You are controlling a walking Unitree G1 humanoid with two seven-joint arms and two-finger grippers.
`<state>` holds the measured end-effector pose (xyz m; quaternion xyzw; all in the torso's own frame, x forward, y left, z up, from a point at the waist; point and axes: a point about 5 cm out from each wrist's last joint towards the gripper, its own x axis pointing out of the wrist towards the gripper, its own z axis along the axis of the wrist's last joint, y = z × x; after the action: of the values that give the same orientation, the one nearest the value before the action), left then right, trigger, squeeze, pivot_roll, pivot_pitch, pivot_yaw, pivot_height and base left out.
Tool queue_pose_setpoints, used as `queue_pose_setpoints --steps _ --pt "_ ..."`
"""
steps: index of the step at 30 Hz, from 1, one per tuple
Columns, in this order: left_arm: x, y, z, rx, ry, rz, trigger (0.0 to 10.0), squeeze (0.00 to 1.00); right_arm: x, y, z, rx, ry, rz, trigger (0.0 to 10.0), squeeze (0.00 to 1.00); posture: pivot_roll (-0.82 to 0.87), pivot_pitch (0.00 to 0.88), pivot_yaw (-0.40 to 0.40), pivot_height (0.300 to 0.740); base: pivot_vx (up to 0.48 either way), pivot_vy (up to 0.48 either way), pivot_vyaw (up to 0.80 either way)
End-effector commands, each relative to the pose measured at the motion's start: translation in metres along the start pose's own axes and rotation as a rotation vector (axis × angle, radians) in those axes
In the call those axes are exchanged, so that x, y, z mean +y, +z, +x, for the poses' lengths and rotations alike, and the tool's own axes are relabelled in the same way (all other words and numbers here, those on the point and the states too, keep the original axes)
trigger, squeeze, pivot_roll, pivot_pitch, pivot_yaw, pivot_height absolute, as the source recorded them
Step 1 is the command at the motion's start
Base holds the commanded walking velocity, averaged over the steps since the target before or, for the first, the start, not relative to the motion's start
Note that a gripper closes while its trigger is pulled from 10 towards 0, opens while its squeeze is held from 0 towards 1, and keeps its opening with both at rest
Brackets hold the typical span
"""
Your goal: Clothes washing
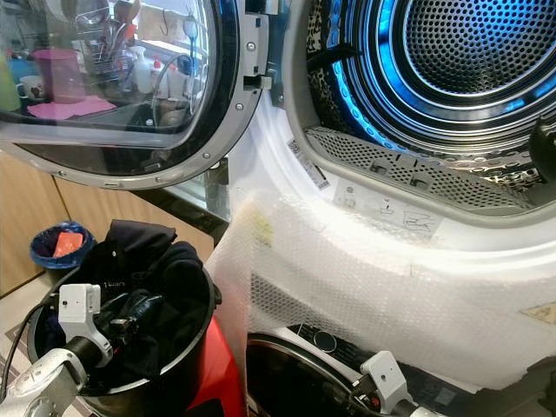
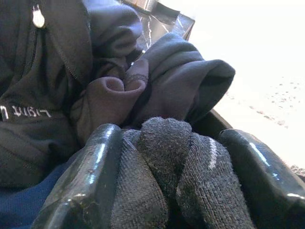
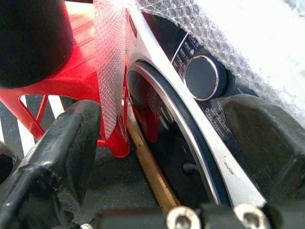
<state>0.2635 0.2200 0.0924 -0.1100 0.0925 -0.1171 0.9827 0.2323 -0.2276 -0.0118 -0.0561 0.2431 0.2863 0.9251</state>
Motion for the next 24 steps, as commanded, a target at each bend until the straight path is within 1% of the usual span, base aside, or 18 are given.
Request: queue_pose_setpoints --steps 1,3,12,24 --pt "-0.0055 -0.001 0.0013 0.014 -0.034 -0.01 0.0 0.0 -0.0024 0.0045 0.001 -0.005 -0.007 -0.015 10.0 0.0 0.09 0.0 -0.103 0.74 0.0 0.0 0.0" --pt "-0.0054 -0.0017 -0.0007 0.023 -0.034 -0.015 0.0 0.0 0.0016 0.0029 0.0031 -0.002 0.001 -0.016 10.0 0.0 0.09 0.0 -0.101 0.74 0.0 0.0 0.0" --pt "-0.0059 -0.0015 -0.0022 0.034 -0.037 -0.022 0.0 0.0 0.0018 0.0051 0.0061 -0.003 -0.001 -0.016 10.0 0.0 0.1 0.0 -0.1 0.74 0.0 0.0 0.0" --pt "-0.0084 0.0008 -0.0066 0.019 -0.044 -0.04 0.0 0.0 0.0014 0.0081 0.0088 -0.005 0.001 -0.018 10.0 0.0 0.11 0.0 -0.103 0.74 0.0 0.0 0.0"
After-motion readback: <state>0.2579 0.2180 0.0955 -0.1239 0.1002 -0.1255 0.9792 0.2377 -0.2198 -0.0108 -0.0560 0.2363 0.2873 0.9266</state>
